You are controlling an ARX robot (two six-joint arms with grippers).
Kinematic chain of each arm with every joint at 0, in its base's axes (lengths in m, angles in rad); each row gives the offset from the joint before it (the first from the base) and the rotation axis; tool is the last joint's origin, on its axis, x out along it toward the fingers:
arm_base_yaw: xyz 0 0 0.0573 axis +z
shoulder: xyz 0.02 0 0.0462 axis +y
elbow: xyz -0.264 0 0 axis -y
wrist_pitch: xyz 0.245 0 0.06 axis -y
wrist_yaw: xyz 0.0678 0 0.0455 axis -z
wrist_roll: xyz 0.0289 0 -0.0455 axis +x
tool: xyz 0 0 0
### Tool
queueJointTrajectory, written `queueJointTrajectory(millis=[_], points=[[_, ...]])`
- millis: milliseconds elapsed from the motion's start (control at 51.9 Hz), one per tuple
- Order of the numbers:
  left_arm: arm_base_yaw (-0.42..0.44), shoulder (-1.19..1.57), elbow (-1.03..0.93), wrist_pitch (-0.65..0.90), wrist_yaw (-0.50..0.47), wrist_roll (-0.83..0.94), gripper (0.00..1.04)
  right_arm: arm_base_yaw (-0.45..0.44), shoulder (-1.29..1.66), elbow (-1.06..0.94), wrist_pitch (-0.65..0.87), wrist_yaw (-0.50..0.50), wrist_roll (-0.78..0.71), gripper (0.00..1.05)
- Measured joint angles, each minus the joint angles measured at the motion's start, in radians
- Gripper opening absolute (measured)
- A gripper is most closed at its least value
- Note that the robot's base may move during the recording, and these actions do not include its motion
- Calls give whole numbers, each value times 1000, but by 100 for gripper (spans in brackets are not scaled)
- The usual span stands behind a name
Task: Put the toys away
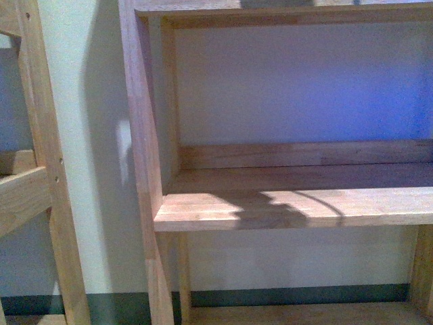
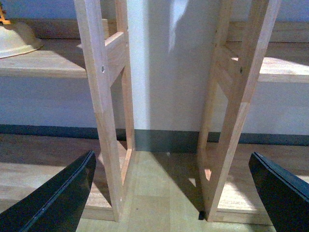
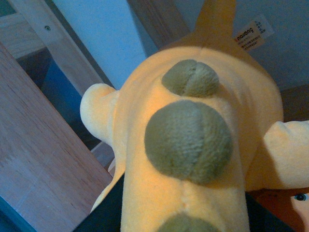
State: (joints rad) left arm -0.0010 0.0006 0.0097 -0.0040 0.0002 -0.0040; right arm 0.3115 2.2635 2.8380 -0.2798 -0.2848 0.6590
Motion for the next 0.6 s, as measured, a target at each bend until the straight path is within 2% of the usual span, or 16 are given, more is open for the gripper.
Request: queueJointTrajectory(millis=[58, 77, 96, 135, 173, 193, 366, 597], points=[[0, 0, 0, 0, 0, 0, 98, 4, 10, 22, 6, 5, 0, 42], [0, 0, 0, 0, 0, 0, 98, 4, 10, 22, 6, 5, 0, 42], [0, 0, 0, 0, 0, 0, 98, 5, 12, 29, 10, 6, -1, 49], [0, 0, 0, 0, 0, 0, 98, 6, 13, 37, 14, 9, -2, 53], [0, 0, 0, 0, 0, 0, 98, 6, 11, 38, 32, 12, -12, 65], [0, 0, 0, 0, 0, 0, 98, 6, 6, 31, 40, 13, -14, 66], [0, 0, 0, 0, 0, 0, 98, -7, -134, -193, 158, 18, -55, 98], [0, 0, 0, 0, 0, 0, 98, -60, -310, -433, 265, -5, -73, 98]])
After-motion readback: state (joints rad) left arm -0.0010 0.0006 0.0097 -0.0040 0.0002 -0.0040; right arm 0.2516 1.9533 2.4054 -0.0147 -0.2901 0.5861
